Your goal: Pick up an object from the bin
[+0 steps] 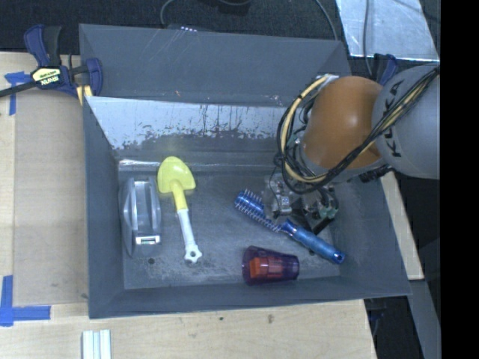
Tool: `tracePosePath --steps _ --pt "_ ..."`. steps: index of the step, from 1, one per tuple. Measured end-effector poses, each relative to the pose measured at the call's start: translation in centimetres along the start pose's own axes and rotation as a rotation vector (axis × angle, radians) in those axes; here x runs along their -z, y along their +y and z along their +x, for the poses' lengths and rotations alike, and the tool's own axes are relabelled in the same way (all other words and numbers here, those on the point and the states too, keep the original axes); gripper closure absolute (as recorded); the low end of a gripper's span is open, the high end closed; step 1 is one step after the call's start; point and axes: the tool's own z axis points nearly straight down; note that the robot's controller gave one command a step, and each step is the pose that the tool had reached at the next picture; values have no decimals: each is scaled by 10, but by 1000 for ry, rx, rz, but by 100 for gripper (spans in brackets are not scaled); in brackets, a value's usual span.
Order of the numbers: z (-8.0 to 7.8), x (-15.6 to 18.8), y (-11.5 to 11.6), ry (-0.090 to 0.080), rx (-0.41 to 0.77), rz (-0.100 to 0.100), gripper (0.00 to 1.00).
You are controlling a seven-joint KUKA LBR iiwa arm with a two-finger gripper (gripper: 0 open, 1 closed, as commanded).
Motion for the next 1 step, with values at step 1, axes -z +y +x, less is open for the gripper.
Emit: tracePosePath --steps 1 --pt "0 0 0 1 0 0 0"
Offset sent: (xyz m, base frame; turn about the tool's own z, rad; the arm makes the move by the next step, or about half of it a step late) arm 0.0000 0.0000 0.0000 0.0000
